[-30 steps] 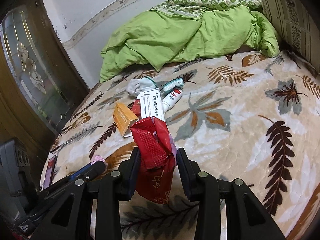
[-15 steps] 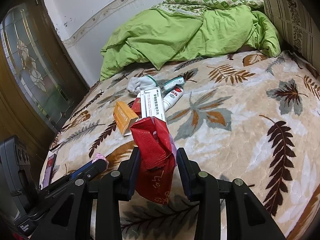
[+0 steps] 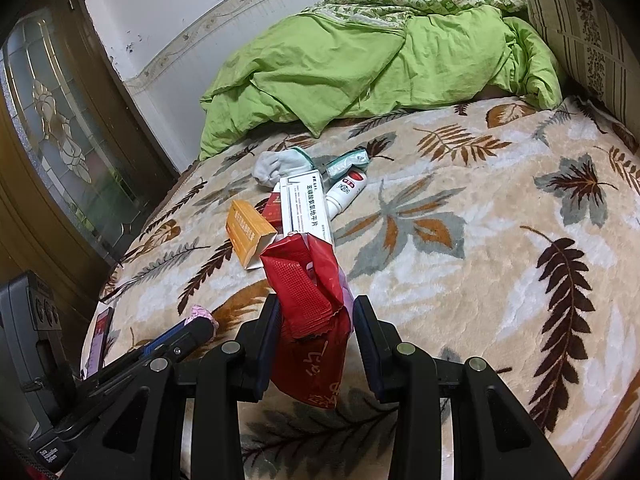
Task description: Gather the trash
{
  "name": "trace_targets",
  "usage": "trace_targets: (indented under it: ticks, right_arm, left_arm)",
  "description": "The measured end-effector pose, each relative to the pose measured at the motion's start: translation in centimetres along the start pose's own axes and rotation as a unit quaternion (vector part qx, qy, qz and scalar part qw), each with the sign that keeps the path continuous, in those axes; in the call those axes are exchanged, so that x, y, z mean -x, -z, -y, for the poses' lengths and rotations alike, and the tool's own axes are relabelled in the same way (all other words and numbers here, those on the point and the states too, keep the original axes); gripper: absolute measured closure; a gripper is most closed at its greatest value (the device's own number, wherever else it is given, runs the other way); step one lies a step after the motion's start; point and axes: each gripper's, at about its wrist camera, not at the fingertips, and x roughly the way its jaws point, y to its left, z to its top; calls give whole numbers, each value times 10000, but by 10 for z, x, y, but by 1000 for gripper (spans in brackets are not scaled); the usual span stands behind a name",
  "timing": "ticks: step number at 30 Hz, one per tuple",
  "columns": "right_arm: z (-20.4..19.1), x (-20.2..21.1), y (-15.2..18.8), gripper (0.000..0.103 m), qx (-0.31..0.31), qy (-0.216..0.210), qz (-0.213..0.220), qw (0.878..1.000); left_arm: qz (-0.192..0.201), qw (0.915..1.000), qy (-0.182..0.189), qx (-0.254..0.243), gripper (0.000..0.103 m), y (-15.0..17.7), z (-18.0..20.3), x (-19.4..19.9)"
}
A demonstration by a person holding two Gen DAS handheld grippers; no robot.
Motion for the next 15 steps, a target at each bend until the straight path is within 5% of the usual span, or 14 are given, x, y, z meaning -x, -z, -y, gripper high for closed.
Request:
trace_targets:
  ticks: [15]
  right_arm:
    - [1,0,0,64,-6,-15,-14,10000]
  left_arm:
    - [-4,10000,3,0,80,0,0,0]
